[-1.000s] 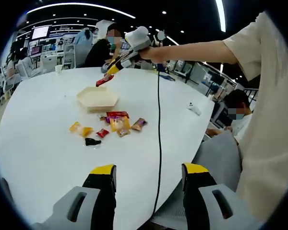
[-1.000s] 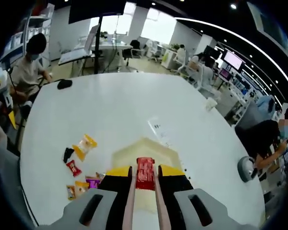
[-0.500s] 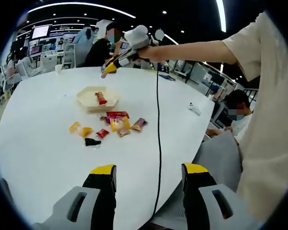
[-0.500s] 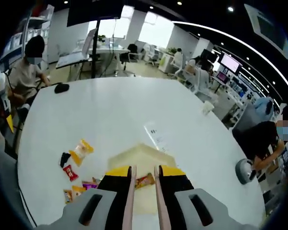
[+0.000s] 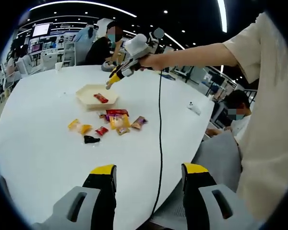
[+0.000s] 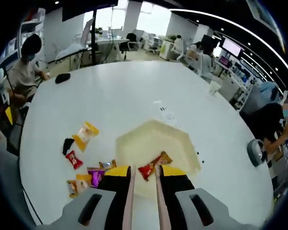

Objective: Place the target food into the container with the food tongs after gripping and lifting it, then release it inside without dropping or visibly crushing the food.

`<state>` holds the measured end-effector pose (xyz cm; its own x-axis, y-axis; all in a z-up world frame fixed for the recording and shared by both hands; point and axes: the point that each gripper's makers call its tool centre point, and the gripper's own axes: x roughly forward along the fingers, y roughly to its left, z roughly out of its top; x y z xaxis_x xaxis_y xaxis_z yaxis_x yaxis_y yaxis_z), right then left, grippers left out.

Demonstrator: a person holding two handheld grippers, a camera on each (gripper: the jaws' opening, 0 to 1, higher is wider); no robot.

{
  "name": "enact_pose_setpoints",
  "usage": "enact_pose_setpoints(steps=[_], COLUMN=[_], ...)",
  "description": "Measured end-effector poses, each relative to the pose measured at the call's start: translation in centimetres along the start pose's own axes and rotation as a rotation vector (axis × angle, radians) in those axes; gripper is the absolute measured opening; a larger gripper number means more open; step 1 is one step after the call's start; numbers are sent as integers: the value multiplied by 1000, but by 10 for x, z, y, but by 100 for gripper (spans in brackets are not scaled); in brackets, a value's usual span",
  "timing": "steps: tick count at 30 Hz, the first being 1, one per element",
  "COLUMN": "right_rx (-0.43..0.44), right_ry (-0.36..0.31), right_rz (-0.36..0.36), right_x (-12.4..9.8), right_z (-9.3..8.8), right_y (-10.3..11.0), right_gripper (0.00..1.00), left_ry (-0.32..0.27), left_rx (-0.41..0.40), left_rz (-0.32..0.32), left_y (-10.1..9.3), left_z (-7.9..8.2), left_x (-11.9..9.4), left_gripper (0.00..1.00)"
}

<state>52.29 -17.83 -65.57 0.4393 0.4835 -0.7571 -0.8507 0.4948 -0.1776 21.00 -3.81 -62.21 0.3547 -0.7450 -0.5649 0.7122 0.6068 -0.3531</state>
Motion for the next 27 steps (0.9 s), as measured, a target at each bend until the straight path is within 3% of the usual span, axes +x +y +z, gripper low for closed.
enact_pose_setpoints(steps=[6,14,22,27], right_rx=[25,52,69,54], right_ry=[-6,-50,-117,-170], right_rz=[0,-14,-22,-16], right_x=[-2,-18,-55,-79], right_z=[-11,-11,-6,-2], right_y=[5,12,37,54], right_gripper=[23,24,24,24], left_ry=[5,-4,-31,-69], left_rx=[-7,5,28,30], left_rz=[-6,6,80,179], left_y=[0,-9,-30,-30], left_z=[1,9,11,14], left_x=[5,0,-19,-36], left_gripper=[54,54,54,54])
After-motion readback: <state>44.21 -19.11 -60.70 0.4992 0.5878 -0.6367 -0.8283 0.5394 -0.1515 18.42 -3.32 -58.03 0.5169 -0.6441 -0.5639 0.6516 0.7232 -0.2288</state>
